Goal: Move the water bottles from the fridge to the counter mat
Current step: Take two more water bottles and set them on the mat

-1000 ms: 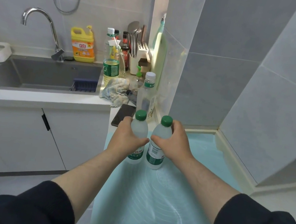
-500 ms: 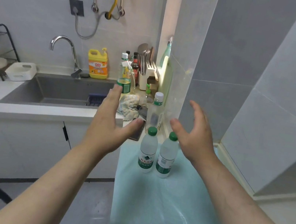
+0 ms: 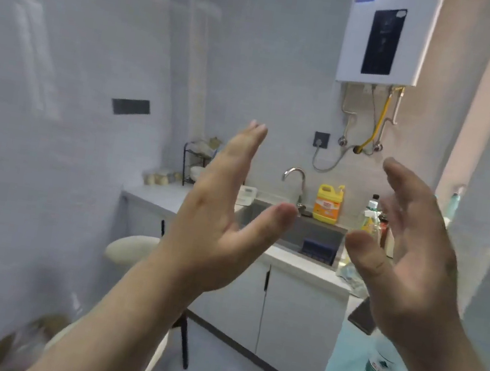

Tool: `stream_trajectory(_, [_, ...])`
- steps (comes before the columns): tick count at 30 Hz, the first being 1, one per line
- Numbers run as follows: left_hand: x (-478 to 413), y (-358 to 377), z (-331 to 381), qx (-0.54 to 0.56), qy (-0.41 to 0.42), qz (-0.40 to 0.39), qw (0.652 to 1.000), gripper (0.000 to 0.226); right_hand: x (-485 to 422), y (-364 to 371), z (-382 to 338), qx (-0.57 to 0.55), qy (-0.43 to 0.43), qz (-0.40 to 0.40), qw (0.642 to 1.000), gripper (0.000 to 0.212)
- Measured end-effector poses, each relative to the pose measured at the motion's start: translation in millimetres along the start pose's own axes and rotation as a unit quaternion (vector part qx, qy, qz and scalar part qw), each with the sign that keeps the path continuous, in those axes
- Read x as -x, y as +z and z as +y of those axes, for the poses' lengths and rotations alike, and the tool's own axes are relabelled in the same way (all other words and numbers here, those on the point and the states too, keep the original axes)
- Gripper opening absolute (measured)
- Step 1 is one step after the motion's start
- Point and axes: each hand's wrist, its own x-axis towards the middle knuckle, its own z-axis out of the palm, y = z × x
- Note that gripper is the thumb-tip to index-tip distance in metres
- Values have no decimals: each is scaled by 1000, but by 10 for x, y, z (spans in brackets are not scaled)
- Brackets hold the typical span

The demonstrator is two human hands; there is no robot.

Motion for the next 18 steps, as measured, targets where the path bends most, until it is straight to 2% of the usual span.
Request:
stream_trajectory(6, [446, -1424, 593, -164, -14, 113, 980, 84, -201, 744, -1008, -126, -116, -71, 983, 77])
stream_trajectory(13, [1230, -2800, 1381, -282, -83, 228, 928, 99, -5, 1653, -2435, -265, -202, -137, 933, 72])
stream_trajectory(18, [1854, -3733, 1871, -363, -98, 280, 884, 94, 400, 2252, -3474, -348, -235, -193, 887, 71])
